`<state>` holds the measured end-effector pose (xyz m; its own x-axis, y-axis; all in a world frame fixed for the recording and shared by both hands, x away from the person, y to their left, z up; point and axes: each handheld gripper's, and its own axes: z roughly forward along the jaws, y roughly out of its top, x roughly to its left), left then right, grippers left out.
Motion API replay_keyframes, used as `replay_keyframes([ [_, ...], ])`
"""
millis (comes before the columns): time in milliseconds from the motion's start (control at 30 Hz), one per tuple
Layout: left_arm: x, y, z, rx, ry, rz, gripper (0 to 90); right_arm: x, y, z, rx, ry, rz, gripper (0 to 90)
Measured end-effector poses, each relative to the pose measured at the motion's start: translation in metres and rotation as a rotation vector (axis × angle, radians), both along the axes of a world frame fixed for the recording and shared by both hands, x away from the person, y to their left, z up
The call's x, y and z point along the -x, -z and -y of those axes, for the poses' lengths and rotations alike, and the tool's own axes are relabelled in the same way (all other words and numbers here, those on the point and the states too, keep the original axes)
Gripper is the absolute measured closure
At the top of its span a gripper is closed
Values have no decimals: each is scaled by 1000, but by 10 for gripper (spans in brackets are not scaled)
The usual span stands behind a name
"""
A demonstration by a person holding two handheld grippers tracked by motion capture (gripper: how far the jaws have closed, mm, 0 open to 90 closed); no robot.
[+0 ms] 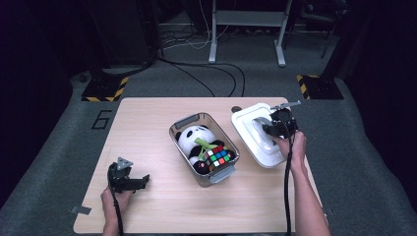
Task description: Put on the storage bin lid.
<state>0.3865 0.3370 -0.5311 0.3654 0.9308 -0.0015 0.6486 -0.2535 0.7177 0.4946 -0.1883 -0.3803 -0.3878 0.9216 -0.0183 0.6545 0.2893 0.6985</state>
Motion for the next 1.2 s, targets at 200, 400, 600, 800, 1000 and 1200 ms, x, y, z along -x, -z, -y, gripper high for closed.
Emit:
replay_keyframes([
  [200, 0, 0, 0, 0, 0, 0, 1, 0, -7, -6, 0, -13, 2, 670],
  [400, 0, 0, 0, -1, 1, -1, 2, -2, -19, -12, 6, -18, 6, 670],
  [600, 0, 0, 0, 0, 0, 0, 2, -1, -34, -18, 1, -26, 20, 670],
  [800, 0, 0, 0, 0, 1, -1, 2, -1, -48, -26, -4, -51, 25, 670],
  [1000, 0, 0, 0, 1, -1, 0, 2, 0, -56, -37, -9, -74, 27, 670],
  [1200, 0, 0, 0, 1, 0, 0, 2, 1, -62, -46, -11, -95, 27, 669],
])
